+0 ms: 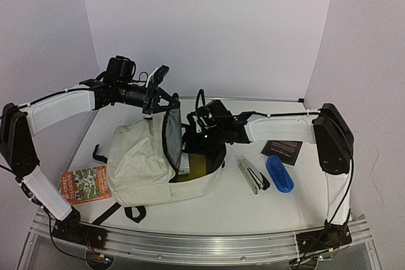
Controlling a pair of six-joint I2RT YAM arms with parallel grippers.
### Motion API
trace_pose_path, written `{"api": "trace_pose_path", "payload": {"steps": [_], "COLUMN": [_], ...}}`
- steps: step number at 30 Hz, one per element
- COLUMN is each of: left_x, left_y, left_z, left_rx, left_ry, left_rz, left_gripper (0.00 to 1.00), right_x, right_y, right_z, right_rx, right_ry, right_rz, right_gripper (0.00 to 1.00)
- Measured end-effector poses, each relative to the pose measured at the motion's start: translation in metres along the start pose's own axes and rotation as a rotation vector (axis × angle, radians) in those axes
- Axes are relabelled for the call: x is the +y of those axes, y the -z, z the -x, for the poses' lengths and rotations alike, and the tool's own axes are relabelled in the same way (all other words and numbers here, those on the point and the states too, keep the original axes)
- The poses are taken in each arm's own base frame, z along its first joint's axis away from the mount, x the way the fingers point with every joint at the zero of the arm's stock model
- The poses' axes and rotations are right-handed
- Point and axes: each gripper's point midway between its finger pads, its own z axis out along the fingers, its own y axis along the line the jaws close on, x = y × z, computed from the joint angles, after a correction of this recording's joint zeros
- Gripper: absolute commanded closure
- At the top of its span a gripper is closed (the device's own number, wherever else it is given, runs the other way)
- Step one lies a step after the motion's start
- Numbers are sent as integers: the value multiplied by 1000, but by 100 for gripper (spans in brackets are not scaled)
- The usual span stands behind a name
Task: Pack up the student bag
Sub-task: Place the book in the student bag, then move the student bag to the center of the board.
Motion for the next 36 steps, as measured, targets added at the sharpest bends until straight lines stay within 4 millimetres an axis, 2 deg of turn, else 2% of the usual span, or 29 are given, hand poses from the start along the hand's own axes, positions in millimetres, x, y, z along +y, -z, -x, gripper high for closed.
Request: {"api": "trace_pose_path", "payload": {"steps": [4, 8, 12, 15, 17, 19, 21, 25, 28, 30, 32, 36], "left_x": [6, 7, 11, 20, 31, 44, 56, 78, 104, 125, 144, 169], "left_y": [-5, -5, -4, 5, 19, 40, 61, 86, 95, 99, 102, 100], "left_z": [-2, -3, -1, 0, -3, -8, -12, -27, -50, -69, -90, -117], "left_rx": [16, 19, 10, -13, -40, -80, -121, -164, -161, -151, -128, -89], "left_ry": [13, 17, 20, 36, 65, 110, 151, 227, 303, 363, 425, 500], "left_rz": [-11, -11, 6, 37, 75, 143, 222, 384, 499, 567, 627, 681], "left_gripper": [100, 100, 100, 100, 100, 100, 100, 100, 100, 100, 100, 100], "right_x": [12, 15, 15, 12, 8, 7, 9, 5, -24, -60, -102, -196], "right_y": [-12, -20, -20, -16, -6, 12, 34, 92, 136, 162, 179, 203], "right_z": [6, 9, 12, 16, 19, 26, 37, 68, 80, 86, 83, 57], "right_rx": [-9, -16, -30, -58, -79, -111, -156, -274, -336, -369, -378, -347], "right_ry": [9, 16, 26, 37, 46, 51, 64, 71, 28, -29, -93, -257], "right_rz": [60, 82, 76, 49, 20, -21, -50, -132, -198, -260, -326, -477], "right_gripper": [54, 52, 38, 28, 21, 14, 9, 6, 4, 3, 3, 3]}}
